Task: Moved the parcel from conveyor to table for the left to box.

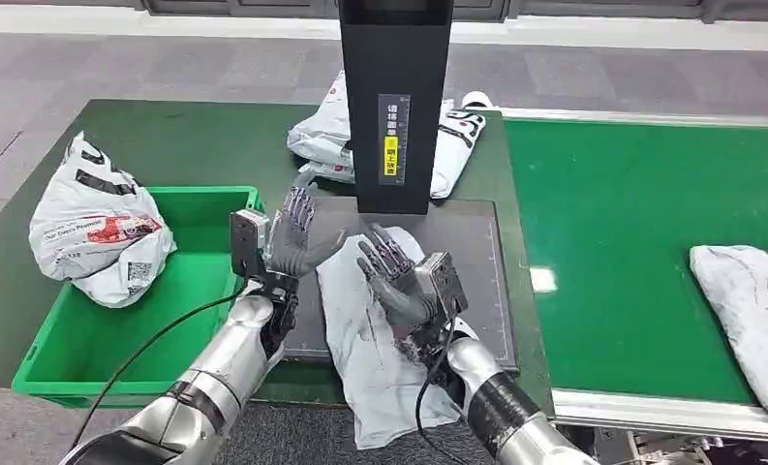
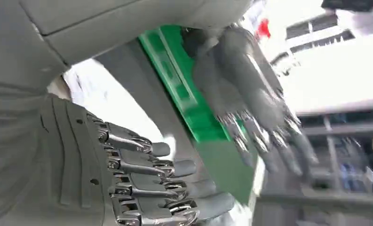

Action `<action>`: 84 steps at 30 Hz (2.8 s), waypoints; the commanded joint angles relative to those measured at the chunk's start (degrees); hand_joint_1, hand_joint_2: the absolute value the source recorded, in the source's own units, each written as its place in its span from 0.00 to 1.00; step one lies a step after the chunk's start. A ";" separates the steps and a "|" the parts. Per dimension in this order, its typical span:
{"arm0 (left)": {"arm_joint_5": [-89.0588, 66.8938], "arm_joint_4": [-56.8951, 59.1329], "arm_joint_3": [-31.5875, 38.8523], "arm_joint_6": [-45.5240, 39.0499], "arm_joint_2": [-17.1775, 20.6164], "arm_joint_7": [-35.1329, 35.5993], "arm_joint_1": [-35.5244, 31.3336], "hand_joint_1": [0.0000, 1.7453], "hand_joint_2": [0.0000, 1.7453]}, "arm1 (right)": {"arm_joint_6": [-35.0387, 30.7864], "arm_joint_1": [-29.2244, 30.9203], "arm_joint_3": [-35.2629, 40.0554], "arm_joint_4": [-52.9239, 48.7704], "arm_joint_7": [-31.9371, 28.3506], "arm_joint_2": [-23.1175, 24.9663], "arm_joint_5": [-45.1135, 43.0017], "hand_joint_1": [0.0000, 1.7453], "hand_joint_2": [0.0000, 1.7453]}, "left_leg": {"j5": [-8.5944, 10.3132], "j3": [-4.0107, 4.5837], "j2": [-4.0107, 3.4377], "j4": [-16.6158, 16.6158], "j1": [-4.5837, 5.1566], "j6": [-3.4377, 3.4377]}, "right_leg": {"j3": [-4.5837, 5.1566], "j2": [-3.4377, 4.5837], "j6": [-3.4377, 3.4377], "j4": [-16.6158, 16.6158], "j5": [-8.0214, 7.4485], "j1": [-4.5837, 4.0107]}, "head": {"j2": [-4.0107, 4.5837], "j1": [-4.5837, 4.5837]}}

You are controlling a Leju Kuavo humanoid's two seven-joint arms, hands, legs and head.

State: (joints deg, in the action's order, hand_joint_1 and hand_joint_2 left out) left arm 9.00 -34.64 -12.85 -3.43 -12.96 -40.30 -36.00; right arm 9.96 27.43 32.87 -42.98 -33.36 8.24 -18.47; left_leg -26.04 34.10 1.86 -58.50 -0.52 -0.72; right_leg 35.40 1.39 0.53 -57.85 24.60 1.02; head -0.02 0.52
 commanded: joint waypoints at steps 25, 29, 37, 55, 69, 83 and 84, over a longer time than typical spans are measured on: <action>-37.51 11.06 -27.48 2.90 4.83 5.90 -3.00 0.00 1.00 | -25.44 -12.13 -25.94 -23.86 -5.05 -6.15 9.12 0.00 1.00 | -0.04 -0.10 -0.19 0.07 0.04 0.05 | -0.10 -0.16 -0.06 0.11 0.01 -0.03 | 0.00 0.02; -38.33 11.08 -28.03 2.66 4.89 6.12 -3.08 0.00 1.00 | -25.41 -12.20 -26.09 -23.97 -4.97 -6.08 9.13 0.00 1.00 | -0.04 -0.12 -0.21 0.08 0.03 0.04 | -0.12 -0.16 -0.06 0.13 0.01 -0.03 | 0.02 0.00; -50.19 14.13 -32.59 2.52 6.34 13.27 -6.31 1.00 1.00 | -19.82 -9.64 -29.17 -19.39 -2.06 -6.04 7.61 0.00 1.00 | -0.03 -0.06 -0.20 0.03 0.04 0.04 | -0.05 -0.08 -0.04 0.07 -0.01 0.00 | 0.00 0.00; -46.35 5.38 -19.94 -3.65 6.88 9.88 -11.68 1.00 1.00 | -19.27 -9.28 -27.53 -16.62 -3.42 -4.11 4.87 0.00 1.00 | 0.10 0.04 -0.19 -0.05 -0.04 -0.04 | 0.01 -0.09 -0.02 0.00 -0.14 -0.08 | 0.00 0.00; -63.70 -10.63 -2.45 -36.51 15.86 33.10 -13.58 1.00 1.00 | -18.66 -12.80 -29.09 -18.96 -0.90 -3.04 2.19 0.00 1.00 | 0.07 0.04 -0.32 -0.02 -0.04 -0.07 | 0.09 0.03 -0.06 -0.03 -0.15 -0.08 | 0.00 0.00; -99.00 -11.83 12.51 -36.57 22.95 53.51 -8.45 1.00 1.00 | -18.37 -12.82 -27.90 -17.45 -0.67 -2.58 1.46 0.00 1.00 | 0.11 -0.05 -0.36 0.11 -0.07 -0.07 | 0.05 0.17 -0.06 0.04 -0.14 -0.09 | 0.00 0.02; -99.00 -5.66 8.88 -36.57 25.29 59.10 -9.99 1.00 1.00 | -18.26 -12.81 -28.07 -17.33 -0.47 -2.28 1.66 0.00 1.00 | 0.12 -0.09 -0.31 0.14 -0.08 -0.06 | -0.03 0.06 -0.07 0.09 -0.14 -0.10 | 0.02 0.02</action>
State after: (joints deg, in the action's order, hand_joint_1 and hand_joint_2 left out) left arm -84.00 -50.34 -2.25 -40.04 6.47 2.67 -43.92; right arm -8.24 12.84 7.39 -63.82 -34.86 3.91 -16.98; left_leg -25.88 34.20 1.83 -58.44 -0.57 -0.82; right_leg 35.54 1.46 0.50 -57.88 24.46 0.99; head 0.00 0.55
